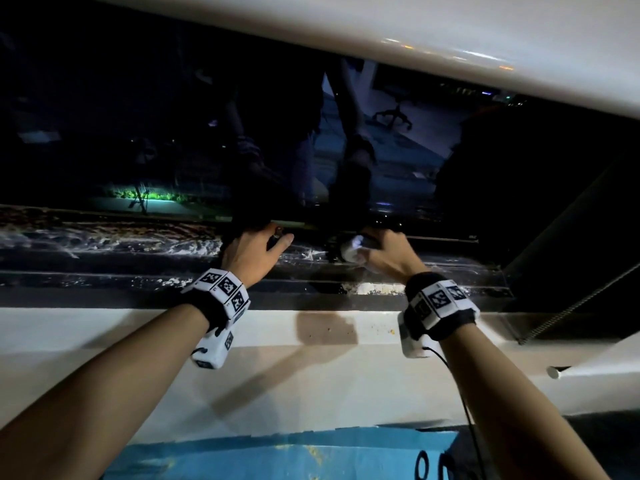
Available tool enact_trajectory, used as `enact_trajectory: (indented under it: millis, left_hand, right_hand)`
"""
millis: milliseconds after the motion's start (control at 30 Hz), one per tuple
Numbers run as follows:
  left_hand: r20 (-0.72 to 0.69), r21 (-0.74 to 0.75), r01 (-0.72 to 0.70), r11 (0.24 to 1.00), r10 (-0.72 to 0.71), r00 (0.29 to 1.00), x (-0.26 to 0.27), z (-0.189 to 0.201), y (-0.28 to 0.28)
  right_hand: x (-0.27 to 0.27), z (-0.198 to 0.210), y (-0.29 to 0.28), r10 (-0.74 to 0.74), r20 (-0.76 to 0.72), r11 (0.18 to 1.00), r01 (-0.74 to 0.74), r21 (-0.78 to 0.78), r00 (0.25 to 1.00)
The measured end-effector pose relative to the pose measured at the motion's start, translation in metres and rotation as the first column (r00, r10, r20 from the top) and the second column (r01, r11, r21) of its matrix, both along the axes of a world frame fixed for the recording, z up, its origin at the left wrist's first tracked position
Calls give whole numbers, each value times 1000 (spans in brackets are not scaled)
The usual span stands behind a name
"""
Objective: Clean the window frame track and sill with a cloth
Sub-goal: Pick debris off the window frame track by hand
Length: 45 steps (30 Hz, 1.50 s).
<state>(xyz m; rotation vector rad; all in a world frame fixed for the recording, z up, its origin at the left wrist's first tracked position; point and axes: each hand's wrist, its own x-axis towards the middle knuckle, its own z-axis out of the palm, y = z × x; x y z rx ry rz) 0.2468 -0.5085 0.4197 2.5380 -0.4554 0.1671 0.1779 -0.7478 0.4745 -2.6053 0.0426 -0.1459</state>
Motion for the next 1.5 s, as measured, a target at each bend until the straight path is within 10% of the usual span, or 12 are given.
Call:
enact_trajectory:
  millis: [333,533,933,1333,1500]
  left_hand:
    - [26,81,-15,997,12,1000,2,-2,0]
    - [27,77,-15,997,13,1000,2,-3,1]
    - [63,93,-13,996,7,998,3,-5,3]
    - [35,48,-8,999,6,999,6,-7,2]
    - [34,48,-22,999,21,999,5,-7,1]
  right_hand:
    - [27,-10,43,216,-24,976,-217,-28,976]
    - [24,-17,22,90,-86,951,-111,-288,992]
    - [32,-1,-1,-153,-43,978,144,-153,987]
    - [-3,1,4,90,-103,995,-94,-32,991]
    - [2,12,-25,-48,94,989,61,-138,994]
